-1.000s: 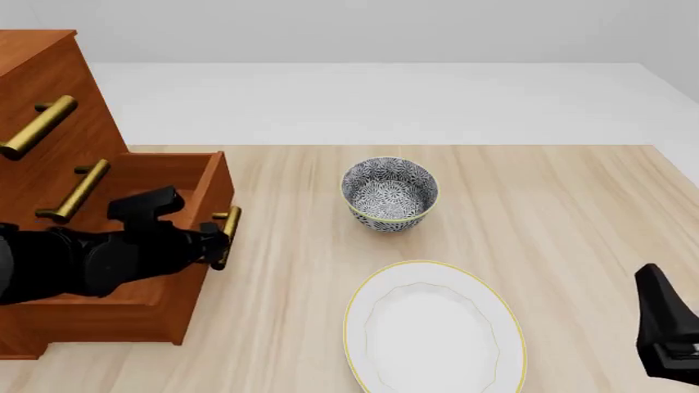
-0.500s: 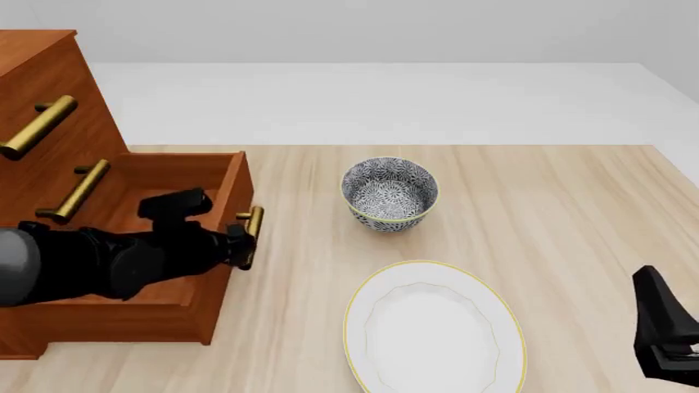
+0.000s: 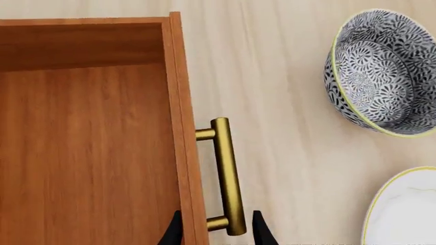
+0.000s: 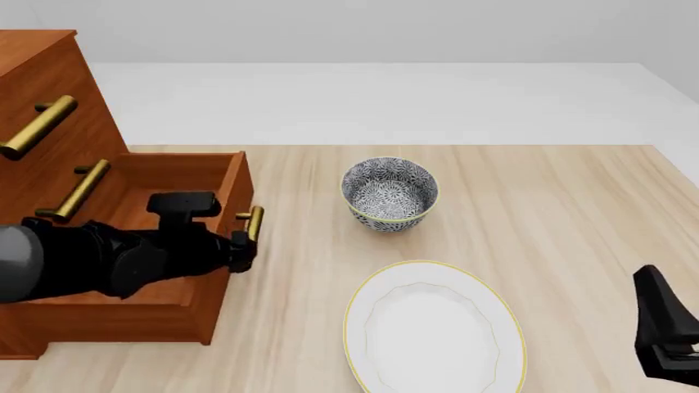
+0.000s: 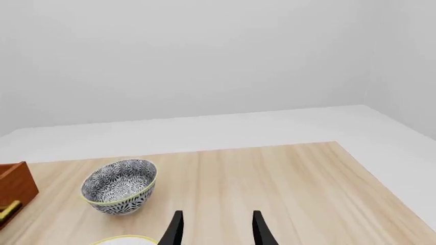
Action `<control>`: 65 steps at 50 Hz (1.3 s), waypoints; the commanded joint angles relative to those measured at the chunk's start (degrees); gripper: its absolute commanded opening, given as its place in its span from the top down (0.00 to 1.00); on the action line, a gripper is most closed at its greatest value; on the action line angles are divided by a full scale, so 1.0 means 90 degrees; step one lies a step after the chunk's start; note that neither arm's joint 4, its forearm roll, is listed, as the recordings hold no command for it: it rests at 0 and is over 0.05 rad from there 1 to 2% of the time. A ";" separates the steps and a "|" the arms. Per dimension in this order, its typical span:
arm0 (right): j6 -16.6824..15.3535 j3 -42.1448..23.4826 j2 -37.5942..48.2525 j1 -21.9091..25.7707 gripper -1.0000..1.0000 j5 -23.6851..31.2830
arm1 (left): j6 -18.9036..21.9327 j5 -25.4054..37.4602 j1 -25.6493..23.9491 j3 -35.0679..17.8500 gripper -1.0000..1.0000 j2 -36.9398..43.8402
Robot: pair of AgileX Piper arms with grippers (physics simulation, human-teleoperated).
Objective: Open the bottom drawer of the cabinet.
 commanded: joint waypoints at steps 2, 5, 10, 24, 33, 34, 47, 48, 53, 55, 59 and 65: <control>0.0008 -0.0027 0.0000 0.0004 0.00 0.0018 | -0.0157 0.0126 -0.0392 -0.0222 0.00 -0.0064; 0.0010 -0.0029 0.0000 0.0004 0.00 0.0019 | -0.0114 0.0229 -0.0368 -0.0220 0.00 -0.0182; 0.0016 -0.0033 0.0000 0.0004 0.00 0.0021 | -0.0002 0.0462 -0.0318 -0.0252 0.00 -0.0418; 0.0026 0.0018 0.0000 0.0006 0.00 -0.0034 | 0.0223 0.1225 -0.0253 -0.0504 0.00 -0.1049; 0.0035 0.0033 0.0000 0.0004 0.00 -0.0049 | 0.0334 0.1580 -0.0179 -0.0551 0.00 -0.1370; 0.0035 0.0031 0.0000 0.0005 0.00 -0.0049 | 0.0333 0.1627 -0.0185 -0.0563 0.00 -0.1411; 0.0041 0.0025 0.0000 0.0004 0.00 -0.0049 | 0.0504 0.2283 -0.0181 -0.0746 0.00 -0.2138; 0.0037 0.0025 0.0000 0.0003 0.00 -0.0048 | 0.0514 0.2297 -0.0179 -0.0749 0.00 -0.2163; 0.0035 0.0025 0.0000 0.0003 0.00 -0.0044 | 0.0629 0.2474 -0.0189 -0.0789 0.00 -0.2485; 0.0038 0.0025 0.0000 0.0001 0.00 -0.0047 | 0.0684 0.2565 -0.0179 -0.0836 0.00 -0.2665; 0.0037 0.0025 0.0000 0.0004 0.00 -0.0043 | 0.0738 0.2687 -0.0210 -0.0831 0.00 -0.3078; 0.0036 0.0025 0.0000 0.0006 0.00 -0.0044 | 0.0975 0.2871 -0.0118 -0.0786 0.00 -0.3769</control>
